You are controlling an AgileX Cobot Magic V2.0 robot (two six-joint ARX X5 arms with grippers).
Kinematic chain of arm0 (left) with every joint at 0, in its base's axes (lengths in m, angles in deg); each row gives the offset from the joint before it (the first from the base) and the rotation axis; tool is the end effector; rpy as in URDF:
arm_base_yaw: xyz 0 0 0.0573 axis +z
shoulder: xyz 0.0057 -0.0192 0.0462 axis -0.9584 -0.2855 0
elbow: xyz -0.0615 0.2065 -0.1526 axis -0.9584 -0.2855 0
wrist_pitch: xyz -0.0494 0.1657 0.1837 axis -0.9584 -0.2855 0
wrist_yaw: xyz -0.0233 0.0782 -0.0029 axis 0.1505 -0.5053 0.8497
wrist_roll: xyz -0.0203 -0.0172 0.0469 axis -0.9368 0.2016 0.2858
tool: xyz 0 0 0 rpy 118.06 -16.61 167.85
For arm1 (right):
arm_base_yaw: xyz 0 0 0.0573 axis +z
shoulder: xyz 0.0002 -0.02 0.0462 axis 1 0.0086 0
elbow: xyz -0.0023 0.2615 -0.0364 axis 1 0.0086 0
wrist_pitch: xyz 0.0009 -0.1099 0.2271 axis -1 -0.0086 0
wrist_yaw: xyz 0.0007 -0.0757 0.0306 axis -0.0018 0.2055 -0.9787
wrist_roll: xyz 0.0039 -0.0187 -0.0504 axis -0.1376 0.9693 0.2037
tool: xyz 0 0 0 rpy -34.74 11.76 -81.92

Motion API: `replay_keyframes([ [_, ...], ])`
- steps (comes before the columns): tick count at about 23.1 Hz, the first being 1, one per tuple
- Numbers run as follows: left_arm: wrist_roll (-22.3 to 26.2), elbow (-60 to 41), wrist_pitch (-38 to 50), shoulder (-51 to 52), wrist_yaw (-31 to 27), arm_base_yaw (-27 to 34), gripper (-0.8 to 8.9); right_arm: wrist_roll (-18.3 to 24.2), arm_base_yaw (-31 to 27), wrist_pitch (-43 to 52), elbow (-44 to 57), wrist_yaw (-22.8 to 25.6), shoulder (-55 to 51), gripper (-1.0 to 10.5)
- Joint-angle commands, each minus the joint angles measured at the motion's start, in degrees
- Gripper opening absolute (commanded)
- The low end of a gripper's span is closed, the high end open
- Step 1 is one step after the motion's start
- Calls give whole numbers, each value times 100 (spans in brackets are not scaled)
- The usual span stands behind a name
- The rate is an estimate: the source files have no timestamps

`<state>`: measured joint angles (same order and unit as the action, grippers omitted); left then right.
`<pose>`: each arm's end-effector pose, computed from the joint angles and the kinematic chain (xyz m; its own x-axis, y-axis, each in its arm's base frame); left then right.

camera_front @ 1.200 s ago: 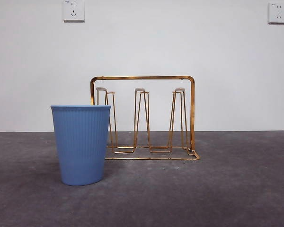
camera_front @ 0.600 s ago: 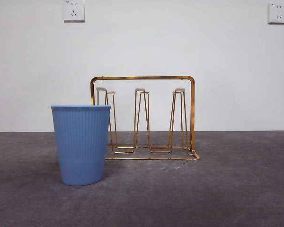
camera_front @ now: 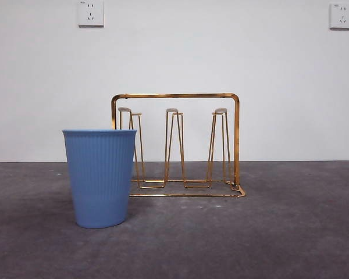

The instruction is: Pick up cup 1,put cup 1 in the cup rack,pick up cup 2,put cup 2 in the cup rack

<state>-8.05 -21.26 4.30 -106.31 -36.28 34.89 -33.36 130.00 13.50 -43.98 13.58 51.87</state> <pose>0.2056 -0.1770 0.4181 0.4409 -0.8067 0.3935 0.8384 0.2137 -0.5014 0.0522 0.0404 0.4861 0.8212 0.5603 -0.1082 -0.5681 0.8206 -0.0625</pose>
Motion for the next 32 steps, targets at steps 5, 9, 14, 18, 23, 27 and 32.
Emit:
replay_keyframes([
  [5, 2879, 494, -2144, -229, -1515, -695, -6, 146, 0, -503, 31, 450, -339, 194],
  [9, 3554, 706, -2470, -557, -2149, -962, -6, 160, 0, -658, 31, 501, -374, 194],
  [14, 3827, 780, -2470, -1073, -2634, -1029, -6, 160, 0, -809, 31, 503, -372, 194],
  [18, 3851, 780, -2404, -1458, -2997, -1019, -6, 160, 0, -852, 31, 527, -372, 194],
  [23, 3995, 1008, -2389, -2004, -3213, -1010, -6, 160, 0, -866, 31, 542, -369, 194],
  [27, 3995, 1224, -2393, -2358, -3523, -1012, -6, 157, 0, -885, 31, 542, -372, 190],
  [32, 3967, 1318, -2472, -2564, -3840, -1012, -6, 157, 0, -986, 31, 546, -372, 190],
])
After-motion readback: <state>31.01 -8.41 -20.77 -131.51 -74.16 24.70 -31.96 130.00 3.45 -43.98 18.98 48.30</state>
